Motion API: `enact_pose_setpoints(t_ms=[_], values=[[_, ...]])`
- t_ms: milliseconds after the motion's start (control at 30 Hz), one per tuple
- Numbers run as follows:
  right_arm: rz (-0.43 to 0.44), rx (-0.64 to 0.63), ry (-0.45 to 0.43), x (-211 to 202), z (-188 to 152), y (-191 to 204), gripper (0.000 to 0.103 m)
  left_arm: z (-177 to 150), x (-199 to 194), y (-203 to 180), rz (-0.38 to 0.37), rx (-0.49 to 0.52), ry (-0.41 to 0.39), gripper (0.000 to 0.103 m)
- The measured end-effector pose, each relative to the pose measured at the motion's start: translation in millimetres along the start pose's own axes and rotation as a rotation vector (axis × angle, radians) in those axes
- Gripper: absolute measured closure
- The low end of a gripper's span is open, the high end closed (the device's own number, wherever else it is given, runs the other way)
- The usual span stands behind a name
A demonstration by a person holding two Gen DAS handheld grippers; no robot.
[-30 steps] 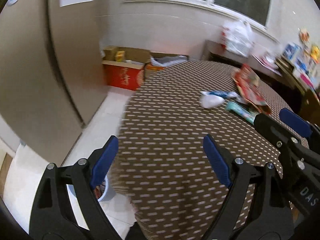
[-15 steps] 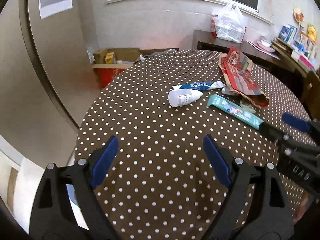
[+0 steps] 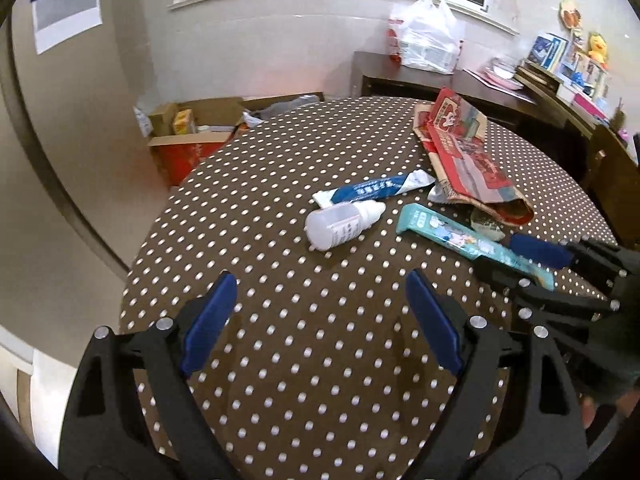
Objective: Collect trash
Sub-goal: 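Grasp the teal packet with right tool while left tool grasps the white bottle, then carry the bottle and packet over the wastebasket and open both tools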
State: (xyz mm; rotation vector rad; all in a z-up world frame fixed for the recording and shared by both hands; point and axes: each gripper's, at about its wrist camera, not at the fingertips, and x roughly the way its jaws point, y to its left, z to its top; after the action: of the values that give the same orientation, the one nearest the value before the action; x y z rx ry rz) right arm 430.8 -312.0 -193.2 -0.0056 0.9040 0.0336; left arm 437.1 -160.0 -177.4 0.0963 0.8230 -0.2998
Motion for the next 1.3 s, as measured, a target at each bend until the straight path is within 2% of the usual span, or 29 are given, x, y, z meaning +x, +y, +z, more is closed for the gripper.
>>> enact_pose_setpoints(t_ms=[33, 200, 233, 300, 367, 433, 467, 533, 600, 700, 767, 800, 900, 933, 1067, 1167, 1233, 1300], values=[[-0.001, 0.005, -0.003, 0.0, 0.3, 2.4, 0.07, 2.0, 2.4, -0.6, -0.006, 0.003, 0.002, 0.018], [0.012, 0.085, -0.019, 0.4, 2.6, 6.1, 0.076, 15.4, 18.4, 4.0, -0.021, -0.002, 0.02, 0.018], [0.022, 0.109, -0.026, -0.3, 2.5, 5.1, 0.087, 18.0, 21.1, 5.7, -0.023, -0.01, 0.022, 0.018], [0.025, 0.121, -0.059, -6.1, 5.2, 7.6, 0.091, 24.4, 27.1, 9.1, -0.054, -0.028, 0.019, 0.019], [0.029, 0.132, -0.063, -8.1, 7.0, 10.9, 0.092, 28.2, 34.8, 9.5, -0.079, -0.026, 0.04, 0.025], [0.023, 0.128, -0.06, -6.2, 7.6, 14.3, 0.092, 30.7, 43.8, 9.5, -0.086, -0.02, 0.072, 0.037], [0.02, 0.128, -0.062, -5.5, 8.2, 15.3, 0.092, 32.1, 44.6, 8.9, -0.076, -0.015, 0.069, 0.04], [0.024, 0.14, -0.066, -5.9, 7.7, 14.7, 0.092, 33.6, 45.6, 6.6, -0.086, -0.001, 0.062, 0.054], [0.03, 0.144, -0.065, -6.7, 7.6, 15.4, 0.091, 34.5, 48.4, 2.3, -0.082, 0.017, 0.069, 0.064], [0.064, 0.168, -0.046, -4.9, 7.1, 10.4, 0.09, 34.6, 48.6, -3.2, -0.089, 0.033, 0.065, 0.065], [0.057, 0.167, -0.048, -6.4, 3.1, 6.6, 0.09, 32.9, 44.4, -3.8, -0.071, 0.032, 0.051, 0.065], [0.045, 0.155, -0.051, -7.6, 2.1, 7.2, 0.086, 31.3, 41.5, -4.3, -0.064, 0.034, 0.042, 0.065], [0.032, 0.126, -0.028, -7.0, 0.7, 8.1, 0.064, 22.5, 32.4, -3.8, -0.032, 0.03, 0.037, 0.065], [0.029, 0.118, -0.028, -7.3, 0.1, 8.5, 0.063, 18.5, 28.1, -2.6, -0.012, 0.02, 0.034, 0.065], [-0.007, 0.099, -0.011, -3.9, 1.7, 7.2, 0.062, 6.0, 13.7, 1.2, 0.042, -0.015, 0.018, 0.065], [-0.032, 0.056, -0.006, -0.4, 1.9, 12.9, 0.063, 1.3, 8.2, 0.4, 0.046, -0.035, 0.017, 0.065], [-0.026, 0.05, -0.006, -0.8, 2.4, 16.0, 0.074, 0.2, 8.0, -2.0, 0.046, -0.04, 0.024, 0.065], [-0.034, 0.036, -0.003, -1.1, 3.2, 19.3, 0.075, -1.2, 7.6, -2.6, 0.047, -0.045, 0.025, 0.065]])
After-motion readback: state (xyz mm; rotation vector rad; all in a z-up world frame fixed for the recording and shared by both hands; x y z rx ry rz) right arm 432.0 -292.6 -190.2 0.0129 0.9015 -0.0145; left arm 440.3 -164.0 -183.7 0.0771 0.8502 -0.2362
